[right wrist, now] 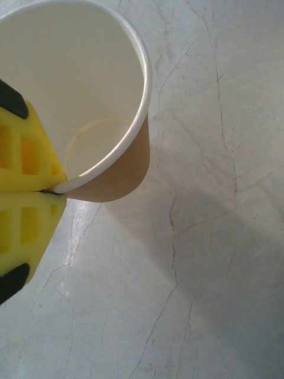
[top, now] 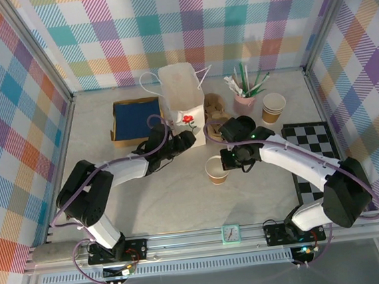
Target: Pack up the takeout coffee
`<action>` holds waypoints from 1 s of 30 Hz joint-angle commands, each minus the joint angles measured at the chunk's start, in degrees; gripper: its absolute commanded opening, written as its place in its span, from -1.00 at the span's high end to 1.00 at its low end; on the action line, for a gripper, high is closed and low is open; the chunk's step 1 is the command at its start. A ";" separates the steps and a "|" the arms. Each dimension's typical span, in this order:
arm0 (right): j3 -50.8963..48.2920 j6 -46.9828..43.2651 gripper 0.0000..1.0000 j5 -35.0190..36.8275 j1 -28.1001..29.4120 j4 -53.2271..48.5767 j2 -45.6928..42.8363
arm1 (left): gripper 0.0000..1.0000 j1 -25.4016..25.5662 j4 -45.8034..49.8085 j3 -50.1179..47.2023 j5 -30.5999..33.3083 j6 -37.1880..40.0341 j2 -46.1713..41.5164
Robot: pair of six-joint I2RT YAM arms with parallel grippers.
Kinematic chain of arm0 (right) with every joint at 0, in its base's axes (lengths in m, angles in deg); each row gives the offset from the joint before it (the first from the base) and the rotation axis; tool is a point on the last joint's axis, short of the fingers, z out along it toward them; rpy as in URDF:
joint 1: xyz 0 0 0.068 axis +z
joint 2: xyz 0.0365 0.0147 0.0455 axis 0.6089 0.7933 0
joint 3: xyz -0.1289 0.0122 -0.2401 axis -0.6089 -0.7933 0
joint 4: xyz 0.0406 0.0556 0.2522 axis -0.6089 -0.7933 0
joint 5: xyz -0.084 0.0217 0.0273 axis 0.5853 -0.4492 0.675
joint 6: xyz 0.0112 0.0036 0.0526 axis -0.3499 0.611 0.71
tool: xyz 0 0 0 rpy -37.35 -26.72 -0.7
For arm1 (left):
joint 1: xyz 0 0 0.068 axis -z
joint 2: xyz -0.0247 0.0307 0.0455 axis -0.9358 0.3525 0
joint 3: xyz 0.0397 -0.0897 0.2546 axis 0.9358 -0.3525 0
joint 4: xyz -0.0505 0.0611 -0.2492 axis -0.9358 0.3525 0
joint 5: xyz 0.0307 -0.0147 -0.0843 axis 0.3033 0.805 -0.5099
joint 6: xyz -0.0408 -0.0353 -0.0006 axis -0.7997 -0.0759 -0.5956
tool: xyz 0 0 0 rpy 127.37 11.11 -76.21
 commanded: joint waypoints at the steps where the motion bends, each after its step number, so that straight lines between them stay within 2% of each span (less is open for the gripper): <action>1: 0.37 0.51 1.00 1.18 0.99 0.70 1.34 | -0.38 -1.08 -2.17 1.77 -0.85 -0.40 1.07; 10: 2.40 0.76 1.00 1.76 3.13 0.65 3.74 | -0.38 -3.51 -0.78 2.08 -0.55 1.48 -0.46; 16: 4.09 1.00 1.00 2.17 4.15 0.28 5.24 | -0.39 -3.13 1.05 2.26 -3.29 1.35 -1.94; 25: 5.95 0.69 1.00 1.53 4.71 -0.20 7.78 | -0.56 -1.30 6.51 -1.85 -2.18 2.63 -11.46; 30: 7.03 1.00 1.00 1.22 5.02 -0.05 9.45 | -0.62 0.94 16.21 -1.72 2.48 6.66 -19.01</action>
